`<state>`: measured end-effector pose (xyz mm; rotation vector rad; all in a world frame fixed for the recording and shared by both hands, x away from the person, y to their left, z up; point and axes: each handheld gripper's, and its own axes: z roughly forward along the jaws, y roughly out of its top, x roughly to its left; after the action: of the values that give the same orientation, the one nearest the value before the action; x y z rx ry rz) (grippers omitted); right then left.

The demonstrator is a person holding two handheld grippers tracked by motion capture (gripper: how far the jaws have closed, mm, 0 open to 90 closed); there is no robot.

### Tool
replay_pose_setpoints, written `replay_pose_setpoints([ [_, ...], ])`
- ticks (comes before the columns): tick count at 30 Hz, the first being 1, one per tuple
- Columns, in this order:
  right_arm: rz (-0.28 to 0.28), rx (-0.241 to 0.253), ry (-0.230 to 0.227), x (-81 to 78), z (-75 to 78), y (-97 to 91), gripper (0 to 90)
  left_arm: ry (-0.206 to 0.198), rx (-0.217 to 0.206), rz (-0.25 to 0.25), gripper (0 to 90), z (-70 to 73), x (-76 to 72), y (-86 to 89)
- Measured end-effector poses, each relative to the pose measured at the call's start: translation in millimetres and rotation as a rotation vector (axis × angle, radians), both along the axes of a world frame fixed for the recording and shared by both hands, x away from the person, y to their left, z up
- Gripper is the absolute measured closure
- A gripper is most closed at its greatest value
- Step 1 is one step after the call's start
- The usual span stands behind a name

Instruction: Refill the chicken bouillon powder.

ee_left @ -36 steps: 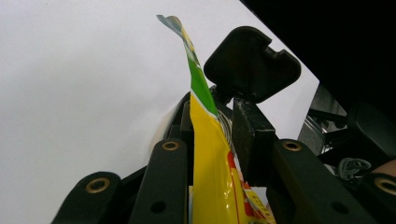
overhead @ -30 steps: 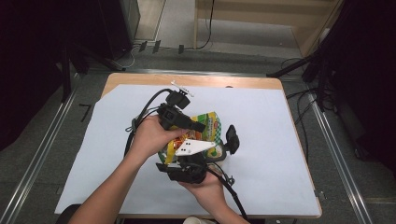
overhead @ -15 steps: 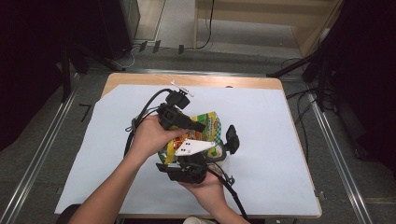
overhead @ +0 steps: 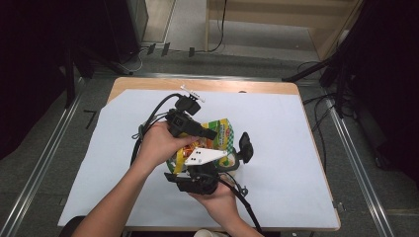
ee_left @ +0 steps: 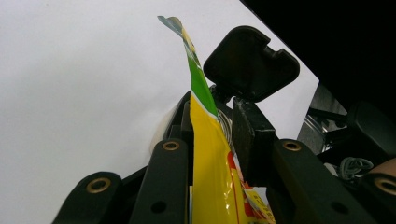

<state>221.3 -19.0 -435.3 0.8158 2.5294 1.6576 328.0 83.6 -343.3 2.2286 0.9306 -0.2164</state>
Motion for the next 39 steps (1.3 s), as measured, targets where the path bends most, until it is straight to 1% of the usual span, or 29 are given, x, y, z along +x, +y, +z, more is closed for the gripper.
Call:
replay_pose_setpoints([
  [3, -0.001, 0.001, 0.003, 0.1, 0.2, -0.5, 64.8, -0.002, -0.003, -0.002, 75.3, 0.4, -0.2, -0.1],
  [8, 0.000, 0.000, 0.000, 0.2, -0.1, -0.1, 64.7, 0.006, -0.002, 0.000, 75.4, -0.9, 0.7, 0.3],
  [10, -0.001, -0.013, 0.003, 0.8, -0.8, 0.0, 64.7, 0.013, 0.003, 0.001, 75.4, -2.9, 2.0, 0.2],
  [13, -0.004, -0.020, 0.007, 1.5, -1.5, 0.2, 64.7, 0.018, -0.008, -0.001, 75.4, -3.6, 3.5, 1.5],
  [15, -0.004, -0.011, 0.002, 0.7, -0.2, 0.0, 64.6, 0.006, -0.011, 0.000, 75.5, -1.2, 1.9, 1.1],
  [18, -0.008, 0.001, 0.002, -0.1, -0.1, 0.3, 64.7, 0.005, -0.007, -0.003, 75.6, -1.2, 1.5, -0.1],
  [20, -0.009, -0.004, 0.009, 0.4, -0.4, -0.2, 64.7, 0.006, -0.003, -0.002, 75.6, -1.7, 1.9, -0.5],
  [24, -0.007, -0.005, 0.008, 0.9, 1.1, -1.8, 64.7, -0.004, -0.013, 0.001, 75.4, 0.1, 0.8, -1.1],
  [26, -0.008, -0.004, 0.006, 0.4, 1.4, -1.8, 64.7, -0.002, -0.002, -0.003, 75.4, -0.3, 0.6, -2.0],
  [27, -0.007, 0.002, 0.016, 0.4, 0.5, -1.3, 64.7, 0.002, 0.003, -0.002, 75.5, -1.7, 1.1, -2.5],
  [30, -0.014, -0.015, 0.025, 2.0, -2.2, -1.3, 64.7, 0.020, -0.003, -0.001, 75.6, -6.2, 3.7, -2.3],
  [32, -0.012, -0.022, 0.015, 1.6, -2.0, -1.6, 64.7, 0.016, -0.004, -0.003, 75.6, -4.0, 2.4, -2.1],
  [33, -0.012, -0.017, 0.010, 1.0, -1.5, -1.5, 64.6, 0.007, -0.004, -0.004, 75.5, -2.5, 1.2, -2.3],
  [35, -0.010, -0.008, 0.008, 0.4, -0.8, -1.3, 64.7, 0.003, 0.004, -0.002, 75.6, -2.0, 0.5, -2.5],
  [36, -0.007, -0.006, 0.010, 0.7, -1.2, -1.1, 64.7, 0.008, 0.007, -0.002, 75.6, -3.1, 1.3, -2.5],
  [39, -0.007, -0.024, 0.017, 1.6, -2.3, -1.4, 64.6, 0.022, -0.001, -0.003, 75.7, -5.5, 2.9, -1.7],
])
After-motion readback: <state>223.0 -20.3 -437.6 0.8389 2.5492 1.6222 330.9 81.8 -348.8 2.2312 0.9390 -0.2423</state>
